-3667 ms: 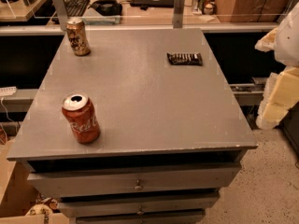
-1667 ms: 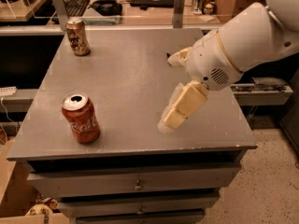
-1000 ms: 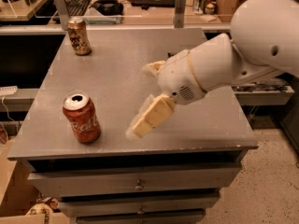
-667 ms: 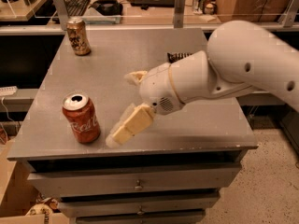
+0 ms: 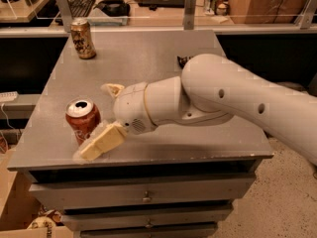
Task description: Move coke can near rxbar chocolate
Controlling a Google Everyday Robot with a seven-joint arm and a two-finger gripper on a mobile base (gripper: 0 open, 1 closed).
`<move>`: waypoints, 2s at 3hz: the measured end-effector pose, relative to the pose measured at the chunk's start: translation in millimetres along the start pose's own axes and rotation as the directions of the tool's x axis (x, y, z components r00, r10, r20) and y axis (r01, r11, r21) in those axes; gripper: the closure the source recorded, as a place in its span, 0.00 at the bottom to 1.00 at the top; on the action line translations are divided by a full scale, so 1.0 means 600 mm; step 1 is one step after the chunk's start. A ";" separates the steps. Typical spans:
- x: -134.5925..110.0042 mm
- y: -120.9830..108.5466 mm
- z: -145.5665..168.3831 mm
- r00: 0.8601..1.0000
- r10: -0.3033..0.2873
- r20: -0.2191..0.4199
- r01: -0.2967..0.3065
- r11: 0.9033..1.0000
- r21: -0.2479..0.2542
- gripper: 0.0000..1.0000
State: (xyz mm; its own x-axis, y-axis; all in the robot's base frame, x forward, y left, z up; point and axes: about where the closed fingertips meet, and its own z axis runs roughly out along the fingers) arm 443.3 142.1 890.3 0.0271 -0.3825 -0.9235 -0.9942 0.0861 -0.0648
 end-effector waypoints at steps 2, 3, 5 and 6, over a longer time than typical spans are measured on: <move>-0.022 -0.006 0.063 0.996 0.022 0.090 -0.026 0.999 0.038 0.40; -0.019 -0.016 0.054 0.994 0.031 0.101 -0.038 0.997 0.066 0.63; -0.088 -0.120 -0.099 0.988 -0.107 0.111 0.085 0.979 0.188 1.00; -0.087 -0.125 -0.105 0.988 -0.112 0.108 0.089 0.976 0.199 1.00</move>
Offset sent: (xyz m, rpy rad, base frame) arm 0.0150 0.0521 -0.0079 0.1409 0.0212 -0.0791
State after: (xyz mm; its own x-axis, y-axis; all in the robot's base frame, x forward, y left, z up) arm 509.8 97.6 967.5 0.1494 -0.2882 -0.9458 -0.9472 0.2329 -0.2206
